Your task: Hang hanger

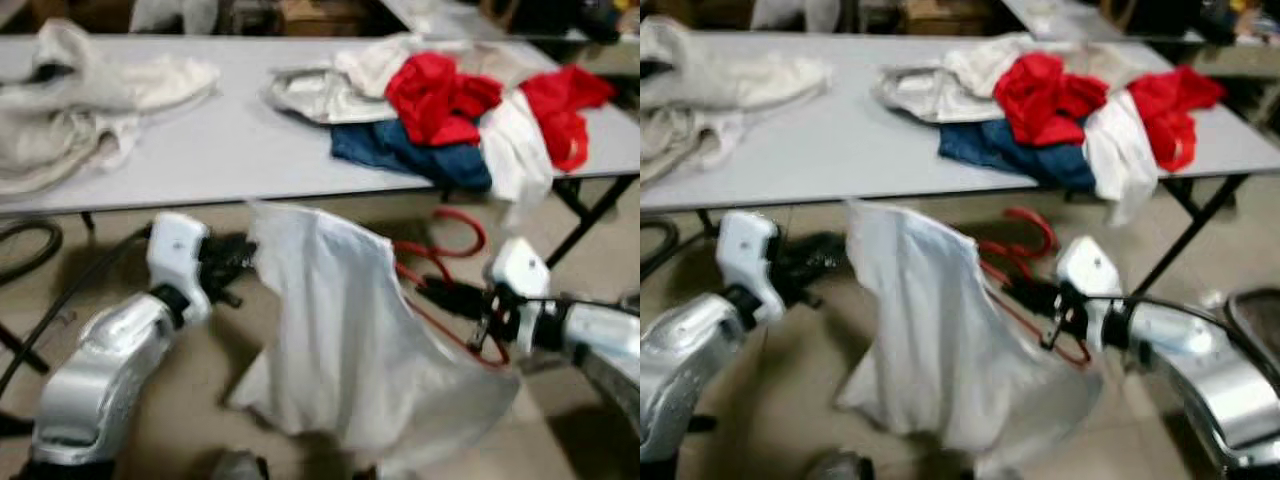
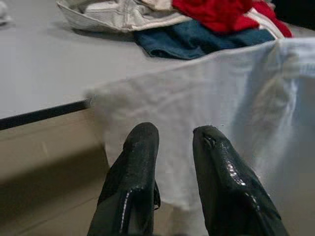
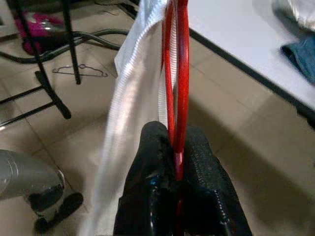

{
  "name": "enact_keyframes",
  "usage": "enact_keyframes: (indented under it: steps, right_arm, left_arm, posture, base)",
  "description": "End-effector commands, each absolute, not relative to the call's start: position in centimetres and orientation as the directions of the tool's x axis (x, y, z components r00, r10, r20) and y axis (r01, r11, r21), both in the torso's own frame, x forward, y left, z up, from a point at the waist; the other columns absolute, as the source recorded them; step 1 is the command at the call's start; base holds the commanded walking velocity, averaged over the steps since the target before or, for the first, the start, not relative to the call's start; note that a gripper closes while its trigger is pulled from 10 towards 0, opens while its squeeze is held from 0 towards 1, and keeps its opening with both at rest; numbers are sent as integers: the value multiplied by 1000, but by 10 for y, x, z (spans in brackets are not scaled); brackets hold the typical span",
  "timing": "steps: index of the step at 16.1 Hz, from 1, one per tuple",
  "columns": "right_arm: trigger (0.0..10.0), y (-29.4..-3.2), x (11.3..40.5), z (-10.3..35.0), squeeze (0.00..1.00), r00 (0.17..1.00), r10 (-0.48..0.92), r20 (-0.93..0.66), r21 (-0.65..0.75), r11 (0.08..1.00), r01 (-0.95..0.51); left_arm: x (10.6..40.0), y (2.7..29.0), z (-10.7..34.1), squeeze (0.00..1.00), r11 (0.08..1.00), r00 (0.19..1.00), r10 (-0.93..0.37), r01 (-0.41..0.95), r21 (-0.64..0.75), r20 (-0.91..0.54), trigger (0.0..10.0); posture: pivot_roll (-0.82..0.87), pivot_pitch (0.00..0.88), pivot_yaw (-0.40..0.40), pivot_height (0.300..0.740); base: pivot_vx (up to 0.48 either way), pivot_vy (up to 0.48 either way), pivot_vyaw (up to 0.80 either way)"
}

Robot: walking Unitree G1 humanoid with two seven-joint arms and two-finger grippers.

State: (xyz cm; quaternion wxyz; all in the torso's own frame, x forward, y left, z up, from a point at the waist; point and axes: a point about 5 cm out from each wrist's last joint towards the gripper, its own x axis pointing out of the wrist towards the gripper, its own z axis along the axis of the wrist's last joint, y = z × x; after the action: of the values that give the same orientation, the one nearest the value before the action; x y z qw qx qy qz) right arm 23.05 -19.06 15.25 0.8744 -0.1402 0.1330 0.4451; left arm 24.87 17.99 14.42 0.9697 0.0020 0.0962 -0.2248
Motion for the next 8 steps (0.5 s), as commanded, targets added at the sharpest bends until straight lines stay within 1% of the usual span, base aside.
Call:
enact_keyframes:
  steps: [1,2,3,4,5,6,7,8]
  right_arm:
    - [10000,-202,235,156,0,589,727,-353,-141,581,-801]
    - [10000,-206,238,159,0,578,743,-337,-141,568,-811]
    - [10000,-207,239,161,0,565,755,-332,-144,551,-822]
    - [10000,-210,240,166,0,534,779,-329,-141,519,-843]
    - [10000,-213,239,170,0,492,804,-334,-136,475,-869]
    - [10000,-213,238,172,0,481,811,-334,-150,458,-876]
    - [10000,-217,237,177,0,442,828,-346,-173,407,-897]
    - [10000,-220,236,180,0,420,833,-360,-193,374,-907]
  left_arm:
    - [251,174,154,0,887,877,-462,460,-47,-131,10000]
    - [253,179,167,0,886,884,-464,460,-62,-64,10000]
    - [255,182,174,0,882,883,-469,465,-81,-35,10000]
    - [255,184,186,1000,844,848,-529,527,-95,5,10000]
    - [252,180,191,1000,774,774,-633,631,-47,-18,10000]
    - [252,179,191,1000,750,749,-661,661,-25,-38,10000]
    - [252,178,191,1000,694,693,-715,720,33,-89,10000]
    - [254,180,191,1000,663,667,-735,745,77,-125,10000]
  posture:
    - [-46,0,-56,740]
    - [-43,0,-56,740]
    - [-44,0,-55,740]
    - [-41,0,-54,740]
    - [-41,0,-54,740]
    - [-41,0,-48,740]
    - [-41,0,-48,740]
    - [-46,0,-36,740]
  base:
    - [0,0,0]
    - [0,0,0]
    - [0,0,0]
    - [0,0,0]
    - [0,0,0]
    - [0,0,0]
    - [0,0,0]
    - [0,0,0]
